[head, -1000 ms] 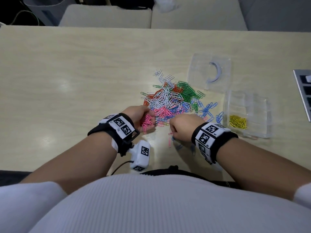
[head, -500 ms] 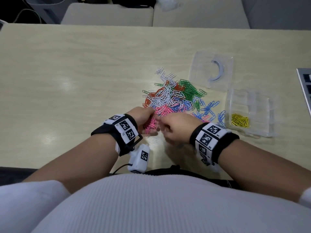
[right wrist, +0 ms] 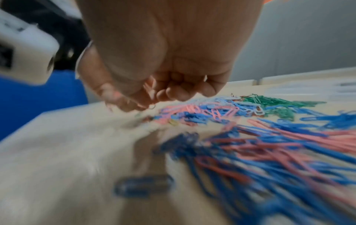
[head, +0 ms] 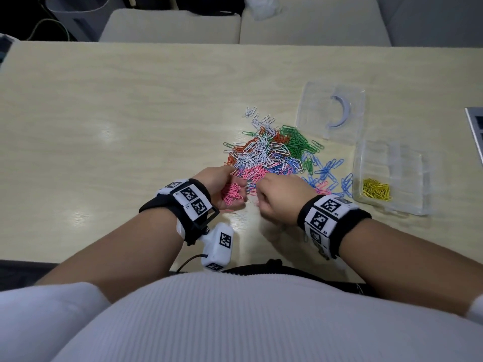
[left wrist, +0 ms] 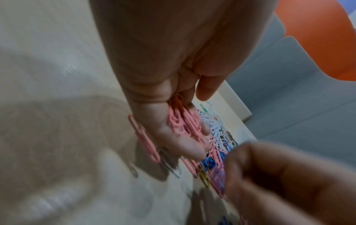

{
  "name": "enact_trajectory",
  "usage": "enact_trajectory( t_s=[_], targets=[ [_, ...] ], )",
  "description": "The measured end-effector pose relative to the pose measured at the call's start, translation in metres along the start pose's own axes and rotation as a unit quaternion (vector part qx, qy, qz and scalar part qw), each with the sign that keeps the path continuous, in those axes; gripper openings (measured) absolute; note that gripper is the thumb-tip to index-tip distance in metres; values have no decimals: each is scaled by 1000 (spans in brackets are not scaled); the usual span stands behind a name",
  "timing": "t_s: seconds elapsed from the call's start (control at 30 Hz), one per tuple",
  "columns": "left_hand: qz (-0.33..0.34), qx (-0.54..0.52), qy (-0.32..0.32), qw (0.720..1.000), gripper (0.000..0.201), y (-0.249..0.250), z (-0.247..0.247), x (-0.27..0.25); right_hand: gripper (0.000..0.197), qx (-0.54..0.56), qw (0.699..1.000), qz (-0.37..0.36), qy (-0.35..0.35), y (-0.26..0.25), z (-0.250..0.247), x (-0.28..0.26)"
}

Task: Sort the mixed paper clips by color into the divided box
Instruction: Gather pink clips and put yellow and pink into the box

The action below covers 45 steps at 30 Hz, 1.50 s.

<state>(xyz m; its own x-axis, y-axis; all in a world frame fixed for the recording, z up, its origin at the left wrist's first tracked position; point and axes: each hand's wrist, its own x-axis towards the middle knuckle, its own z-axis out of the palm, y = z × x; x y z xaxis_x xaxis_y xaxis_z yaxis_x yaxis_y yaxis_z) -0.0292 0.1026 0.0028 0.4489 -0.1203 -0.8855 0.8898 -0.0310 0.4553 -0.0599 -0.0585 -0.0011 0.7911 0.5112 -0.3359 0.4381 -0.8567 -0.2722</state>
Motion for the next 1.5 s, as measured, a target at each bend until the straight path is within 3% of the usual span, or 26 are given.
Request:
enact_trajectory(
  t_s=[0.17, 0.27, 0.33, 0.47, 0.7, 0.87, 1.03, 1.3, 1.5],
  targets=[
    [24, 7, 0, 1000, 25, -1, 6, -4, 11, 100, 993, -16, 63, -23, -17, 14],
    [14, 6, -13, 1000, 32, 1, 0, -6, 16, 147, 985, 25, 82, -19, -18, 19],
    [15, 16, 13, 1000, 40, 3, -10, -3, 17, 111, 991, 50, 62, -13, -14, 19],
    [30, 36, 48, 998, 37, 9, -24, -1, 18, 21, 999, 32, -16, -12, -4, 20],
    [48, 72, 61, 994, 38, 10, -25, -1, 27, -80, 996, -26, -38, -20, 11, 24],
    [45, 37, 70, 996, 37, 6, -32, 3, 26, -70, 996, -8, -57, -20, 6, 24],
    [33, 27, 77, 996, 37, 3, -33, 3, 33, -42, 999, -7, -5, -26, 1, 39],
    [24, 26, 79, 996, 38, 1, -35, 5, 27, -125, 991, -38, -12, -34, 4, 53],
    [35, 55, 83, 994, 38, 3, -33, 4, 27, -91, 995, 4, -45, -33, 4, 53]
  ],
)
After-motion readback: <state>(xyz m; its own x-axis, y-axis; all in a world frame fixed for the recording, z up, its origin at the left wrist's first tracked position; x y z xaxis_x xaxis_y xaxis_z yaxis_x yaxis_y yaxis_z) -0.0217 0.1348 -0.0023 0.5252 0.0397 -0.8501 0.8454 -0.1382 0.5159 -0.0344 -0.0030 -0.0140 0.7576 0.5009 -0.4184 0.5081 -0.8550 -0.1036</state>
